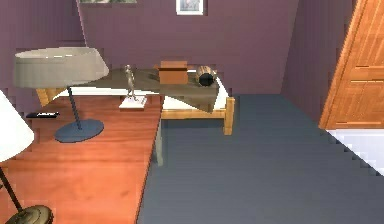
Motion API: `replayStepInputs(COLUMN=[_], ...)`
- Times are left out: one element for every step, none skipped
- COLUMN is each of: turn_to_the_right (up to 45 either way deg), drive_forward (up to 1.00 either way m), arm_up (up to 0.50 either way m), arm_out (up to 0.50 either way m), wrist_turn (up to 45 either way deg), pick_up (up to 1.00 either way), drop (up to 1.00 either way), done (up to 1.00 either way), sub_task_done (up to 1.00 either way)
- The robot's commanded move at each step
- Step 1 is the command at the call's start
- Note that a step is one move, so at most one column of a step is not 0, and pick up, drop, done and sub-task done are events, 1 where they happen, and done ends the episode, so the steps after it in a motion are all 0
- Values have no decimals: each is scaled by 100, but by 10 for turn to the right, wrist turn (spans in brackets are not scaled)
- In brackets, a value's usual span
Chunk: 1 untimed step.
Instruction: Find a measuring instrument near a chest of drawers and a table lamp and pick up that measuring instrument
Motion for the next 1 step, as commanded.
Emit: replayStepInputs(turn_to_the_right=[0], drive_forward=[75], arm_up=[0], arm_out=[0], wrist_turn=[0], pick_up=[0], drop=[0], done=[0], sub_task_done=[0])
